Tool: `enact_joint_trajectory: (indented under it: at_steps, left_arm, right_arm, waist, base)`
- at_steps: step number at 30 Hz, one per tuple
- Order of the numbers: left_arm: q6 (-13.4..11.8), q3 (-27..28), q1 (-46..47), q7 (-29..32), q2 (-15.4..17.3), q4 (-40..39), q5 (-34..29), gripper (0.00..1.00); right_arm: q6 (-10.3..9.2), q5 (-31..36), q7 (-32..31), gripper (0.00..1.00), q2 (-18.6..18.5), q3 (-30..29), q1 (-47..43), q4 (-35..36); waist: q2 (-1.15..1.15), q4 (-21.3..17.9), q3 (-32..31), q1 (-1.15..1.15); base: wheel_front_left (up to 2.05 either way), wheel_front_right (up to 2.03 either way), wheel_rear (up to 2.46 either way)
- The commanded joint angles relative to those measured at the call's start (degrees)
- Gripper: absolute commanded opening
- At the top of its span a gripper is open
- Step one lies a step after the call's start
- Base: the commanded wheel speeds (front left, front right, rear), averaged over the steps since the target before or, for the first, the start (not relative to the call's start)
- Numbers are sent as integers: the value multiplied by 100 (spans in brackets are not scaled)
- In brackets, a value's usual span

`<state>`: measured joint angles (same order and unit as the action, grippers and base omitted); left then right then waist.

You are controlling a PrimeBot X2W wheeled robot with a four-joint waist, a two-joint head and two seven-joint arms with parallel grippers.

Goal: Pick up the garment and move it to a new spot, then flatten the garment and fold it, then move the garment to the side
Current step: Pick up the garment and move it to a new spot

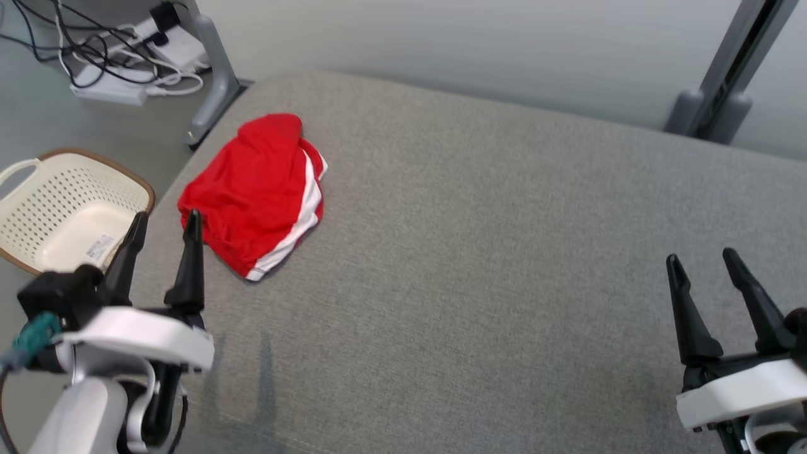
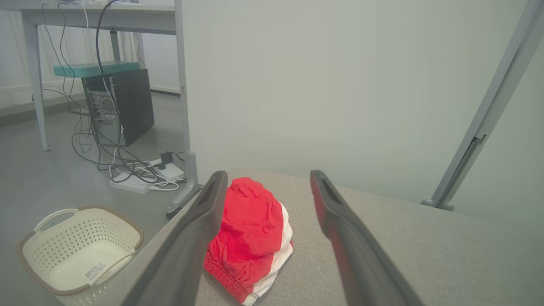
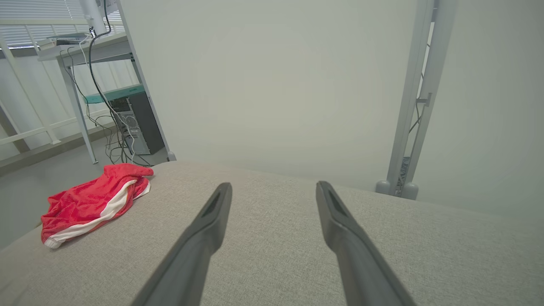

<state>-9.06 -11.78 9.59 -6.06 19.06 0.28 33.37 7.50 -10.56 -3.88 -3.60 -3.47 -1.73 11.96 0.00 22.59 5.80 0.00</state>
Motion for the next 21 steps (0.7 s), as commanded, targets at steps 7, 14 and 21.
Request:
enact_joint_trajectory:
  at_steps: [7, 14, 21]
  left_arm:
    - [469, -22, 1319, 649, -73, 1716, 552, 100]
    - [808, -47, 2087, 954, -103, 3403, 781, 100]
    - [1158, 63, 2844, 1072, -151, 5221, 1070, 100]
  right_arm:
    - [-2, 82, -226, 100, -236, 105, 494, 215]
    - [-2, 75, -230, 100, -315, 142, 773, 225]
    - [-2, 79, -177, 100, -325, 199, 992, 159]
  waist:
    - [0, -449, 1084, 0]
    - [0, -700, 1544, 0]
    - [0, -846, 1927, 0]
  base:
    - [0, 0, 0]
    - [0, 0, 0]
    - [0, 0, 0]
